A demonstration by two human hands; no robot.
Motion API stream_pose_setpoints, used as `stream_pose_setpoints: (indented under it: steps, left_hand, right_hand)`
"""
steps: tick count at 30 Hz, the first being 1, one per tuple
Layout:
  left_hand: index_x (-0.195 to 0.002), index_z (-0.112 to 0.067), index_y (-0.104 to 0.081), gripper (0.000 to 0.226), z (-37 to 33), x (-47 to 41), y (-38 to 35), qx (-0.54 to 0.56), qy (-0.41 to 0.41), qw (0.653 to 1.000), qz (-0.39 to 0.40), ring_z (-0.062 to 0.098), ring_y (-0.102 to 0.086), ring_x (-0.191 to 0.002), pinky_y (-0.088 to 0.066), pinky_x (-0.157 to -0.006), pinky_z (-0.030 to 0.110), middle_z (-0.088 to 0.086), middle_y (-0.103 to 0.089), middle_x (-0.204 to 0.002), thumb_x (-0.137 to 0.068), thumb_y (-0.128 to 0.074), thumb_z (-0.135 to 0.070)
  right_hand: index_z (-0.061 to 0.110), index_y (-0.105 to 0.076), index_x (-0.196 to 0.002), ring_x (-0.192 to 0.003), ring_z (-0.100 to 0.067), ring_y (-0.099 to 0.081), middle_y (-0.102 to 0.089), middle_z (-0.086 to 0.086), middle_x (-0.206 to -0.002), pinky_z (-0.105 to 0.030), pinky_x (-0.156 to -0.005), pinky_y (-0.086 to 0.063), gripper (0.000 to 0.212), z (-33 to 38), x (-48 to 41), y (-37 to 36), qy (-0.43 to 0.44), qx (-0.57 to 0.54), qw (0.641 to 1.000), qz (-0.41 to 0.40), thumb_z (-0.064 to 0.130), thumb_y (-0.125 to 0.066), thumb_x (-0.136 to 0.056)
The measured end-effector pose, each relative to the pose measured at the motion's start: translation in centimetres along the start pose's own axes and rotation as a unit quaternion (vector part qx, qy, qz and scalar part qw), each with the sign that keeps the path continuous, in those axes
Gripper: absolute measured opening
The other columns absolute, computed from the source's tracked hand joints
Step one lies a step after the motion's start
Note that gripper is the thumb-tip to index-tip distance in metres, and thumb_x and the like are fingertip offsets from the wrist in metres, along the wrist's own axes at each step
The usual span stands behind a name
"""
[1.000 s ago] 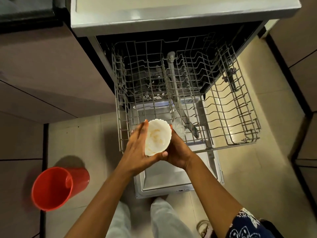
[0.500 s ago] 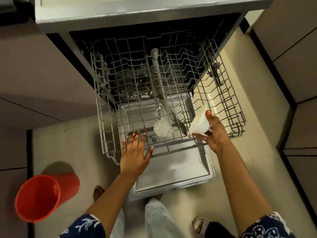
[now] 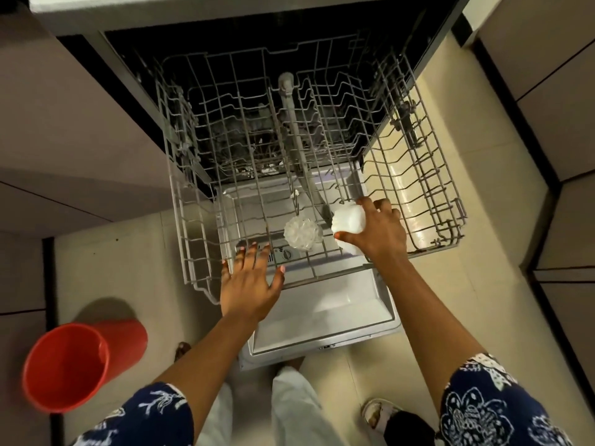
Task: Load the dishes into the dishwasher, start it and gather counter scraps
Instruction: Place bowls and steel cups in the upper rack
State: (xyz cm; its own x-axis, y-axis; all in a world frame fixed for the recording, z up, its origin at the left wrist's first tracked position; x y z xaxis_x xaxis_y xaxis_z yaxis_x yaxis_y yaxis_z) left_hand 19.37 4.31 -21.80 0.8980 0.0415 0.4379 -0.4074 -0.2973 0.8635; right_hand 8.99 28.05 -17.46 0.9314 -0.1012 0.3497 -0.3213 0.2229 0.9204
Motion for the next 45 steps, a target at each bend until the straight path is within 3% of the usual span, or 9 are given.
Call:
stream_pose_setpoints:
  steps: [8, 14, 24, 27, 33, 39, 45]
  left_hand:
    - [-0.150, -0.033, -0.011, 0.079, 0.0, -0.1, 0.0, -0.003, 0.001, 1.000, 0.001, 0.019, -0.004, -0.147, -0.001, -0.116, 0.048, -0.002, -0.011, -0.160, -0.080, 0.002, -0.067]
    - [-0.151, -0.033, -0.008, 0.073, -0.2, -0.2, 0.1, -0.012, 0.004, 1.000, 0.013, 0.020, -0.002, -0.147, -0.001, -0.117, 0.049, -0.002, -0.008, -0.160, -0.085, -0.005, -0.064]
    - [-0.150, -0.031, -0.014, 0.073, -0.2, -0.1, 0.2, -0.020, 0.004, 1.000, 0.007, 0.021, -0.006, -0.147, -0.003, -0.117, 0.049, 0.000, -0.013, -0.159, -0.086, -0.005, -0.063]
    - [-0.150, -0.032, -0.014, 0.078, -0.2, 0.0, 0.2, -0.021, 0.004, 1.000, 0.005, 0.021, -0.006, -0.147, -0.004, -0.117, 0.049, -0.001, -0.013, -0.159, -0.081, 0.002, -0.065]
    - [-0.150, -0.032, -0.014, 0.072, -0.2, -0.1, 0.0, -0.025, 0.006, 1.000, 0.005, 0.021, -0.006, -0.147, -0.002, -0.116, 0.048, -0.002, -0.013, -0.159, -0.086, -0.005, -0.062]
    - [-0.150, -0.032, -0.018, 0.071, 0.0, -0.1, -0.2, -0.024, 0.005, 1.000, -0.002, 0.021, -0.009, -0.147, -0.003, -0.116, 0.049, -0.002, -0.015, -0.159, -0.086, -0.007, -0.062]
    - [-0.150, -0.032, -0.019, 0.076, 0.0, -0.1, -0.2, -0.017, 0.006, 1.000, -0.008, 0.021, -0.010, -0.147, -0.003, -0.116, 0.048, -0.001, -0.018, -0.158, -0.083, -0.003, -0.064]
  right_hand:
    - [0.023, -0.039, -0.131, -0.118, -0.031, -0.038, -0.040, -0.010, -0.127, -0.043, -0.081, -0.052, 0.078, 0.5, 0.2, -2.4, 0.032, 0.033, 0.999, -0.015, 0.048, -0.077, -0.068]
    - [0.022, -0.037, -0.134, -0.120, -0.030, -0.037, -0.039, -0.011, -0.131, -0.043, -0.090, -0.048, 0.080, 0.1, -0.3, -3.5, 0.039, 0.021, 0.999, -0.011, 0.044, -0.078, -0.069]
    - [0.026, -0.023, -0.143, -0.128, -0.038, -0.034, -0.028, -0.013, -0.145, -0.050, -0.101, -0.041, 0.097, -0.7, -0.7, -4.5, 0.042, -0.030, 0.996, 0.073, 0.034, -0.082, -0.066]
    - [0.029, -0.023, -0.143, -0.125, -0.039, -0.038, -0.030, -0.014, -0.143, -0.051, -0.099, -0.044, 0.097, -0.8, -0.8, -4.5, 0.036, -0.038, 0.995, 0.083, 0.034, -0.082, -0.066]
    - [0.030, -0.024, -0.141, -0.123, -0.034, -0.035, -0.032, -0.013, -0.135, -0.047, -0.085, -0.053, 0.090, -0.3, -0.1, -4.4, 0.019, 0.062, 0.998, 0.007, 0.040, -0.078, -0.069]
    - [0.033, -0.014, -0.144, -0.127, -0.035, -0.035, -0.028, -0.012, -0.141, -0.051, -0.090, -0.049, 0.101, -0.8, -0.9, -5.4, 0.030, 0.022, 0.997, 0.060, 0.041, -0.080, -0.067]
    - [0.030, -0.018, -0.143, -0.124, -0.040, -0.040, -0.029, -0.013, -0.142, -0.053, -0.094, -0.047, 0.105, -1.2, -1.4, -5.5, 0.029, -0.051, 0.995, 0.085, 0.036, -0.084, -0.062]
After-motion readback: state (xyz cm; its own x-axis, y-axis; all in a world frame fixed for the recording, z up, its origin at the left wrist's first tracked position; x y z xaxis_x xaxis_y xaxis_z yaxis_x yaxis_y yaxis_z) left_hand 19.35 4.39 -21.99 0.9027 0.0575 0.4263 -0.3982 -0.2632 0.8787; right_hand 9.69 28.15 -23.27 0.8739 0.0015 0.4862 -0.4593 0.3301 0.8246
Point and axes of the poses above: each hand's wrist, its own x-axis away from the middle knuckle, its own y-axis out of the back of the hand, z = x × y, the point moved 3 cm from there along -x, towards the middle knuckle
